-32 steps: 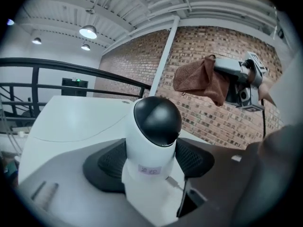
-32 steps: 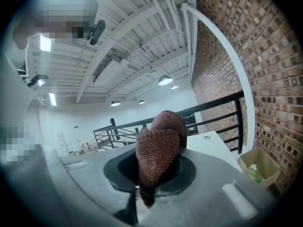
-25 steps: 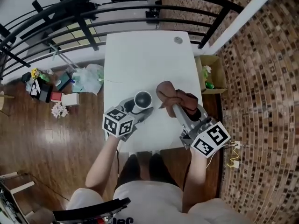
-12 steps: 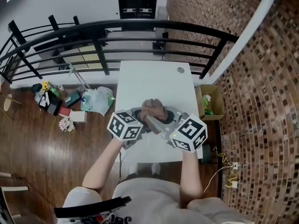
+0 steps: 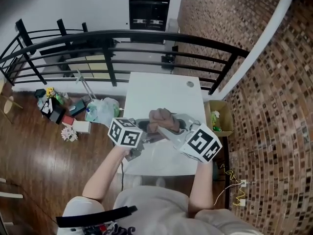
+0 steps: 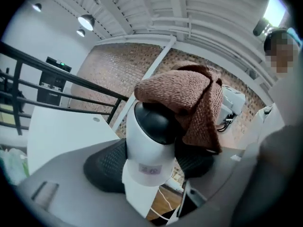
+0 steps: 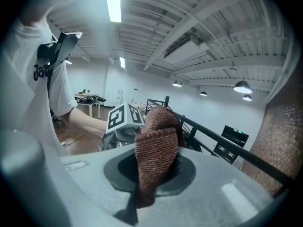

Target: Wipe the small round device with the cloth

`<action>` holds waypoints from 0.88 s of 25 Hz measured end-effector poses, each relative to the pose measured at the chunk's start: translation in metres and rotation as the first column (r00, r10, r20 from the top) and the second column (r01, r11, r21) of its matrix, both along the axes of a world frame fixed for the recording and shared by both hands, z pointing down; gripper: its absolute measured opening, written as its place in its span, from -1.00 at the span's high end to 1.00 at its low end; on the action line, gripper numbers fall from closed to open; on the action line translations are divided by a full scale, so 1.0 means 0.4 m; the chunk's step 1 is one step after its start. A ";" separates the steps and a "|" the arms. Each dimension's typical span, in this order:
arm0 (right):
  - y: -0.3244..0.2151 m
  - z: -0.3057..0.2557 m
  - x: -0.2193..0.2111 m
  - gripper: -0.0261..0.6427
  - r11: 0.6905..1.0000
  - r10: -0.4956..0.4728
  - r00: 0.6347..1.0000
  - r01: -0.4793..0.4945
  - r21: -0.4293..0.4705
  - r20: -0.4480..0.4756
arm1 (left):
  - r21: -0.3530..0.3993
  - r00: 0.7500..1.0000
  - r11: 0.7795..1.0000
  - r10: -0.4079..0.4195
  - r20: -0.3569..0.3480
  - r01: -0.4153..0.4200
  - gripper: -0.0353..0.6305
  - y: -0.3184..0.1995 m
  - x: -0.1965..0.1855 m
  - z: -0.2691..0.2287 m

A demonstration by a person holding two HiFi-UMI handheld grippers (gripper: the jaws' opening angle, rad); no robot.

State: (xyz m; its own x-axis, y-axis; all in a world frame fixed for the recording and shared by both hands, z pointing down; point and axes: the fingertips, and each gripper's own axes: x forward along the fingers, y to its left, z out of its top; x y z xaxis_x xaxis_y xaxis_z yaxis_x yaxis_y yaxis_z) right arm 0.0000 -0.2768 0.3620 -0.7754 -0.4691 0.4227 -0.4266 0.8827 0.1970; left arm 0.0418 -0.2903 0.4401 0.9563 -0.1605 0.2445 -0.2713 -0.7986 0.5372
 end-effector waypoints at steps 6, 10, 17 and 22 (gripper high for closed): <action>-0.087 -0.024 0.089 0.84 0.969 0.246 0.968 -0.248 0.022 0.053 | 0.017 0.997 0.999 0.043 -0.066 -0.042 -0.14 0.029 -0.029 -0.043; -0.117 0.012 0.107 0.84 0.958 0.281 0.942 -0.262 -0.119 0.183 | 0.036 0.980 0.992 0.124 -0.153 -0.120 -0.14 0.078 -0.016 -0.094; -0.075 0.051 0.043 0.84 0.925 0.100 0.882 0.087 -0.369 0.460 | 0.150 0.912 0.944 0.323 -0.253 -0.293 -0.14 0.172 -0.031 -0.138; -0.038 0.047 0.013 0.84 0.891 0.029 0.847 0.219 -0.398 0.531 | 0.165 0.888 0.920 0.388 -0.247 -0.357 -0.15 0.216 -0.040 -0.142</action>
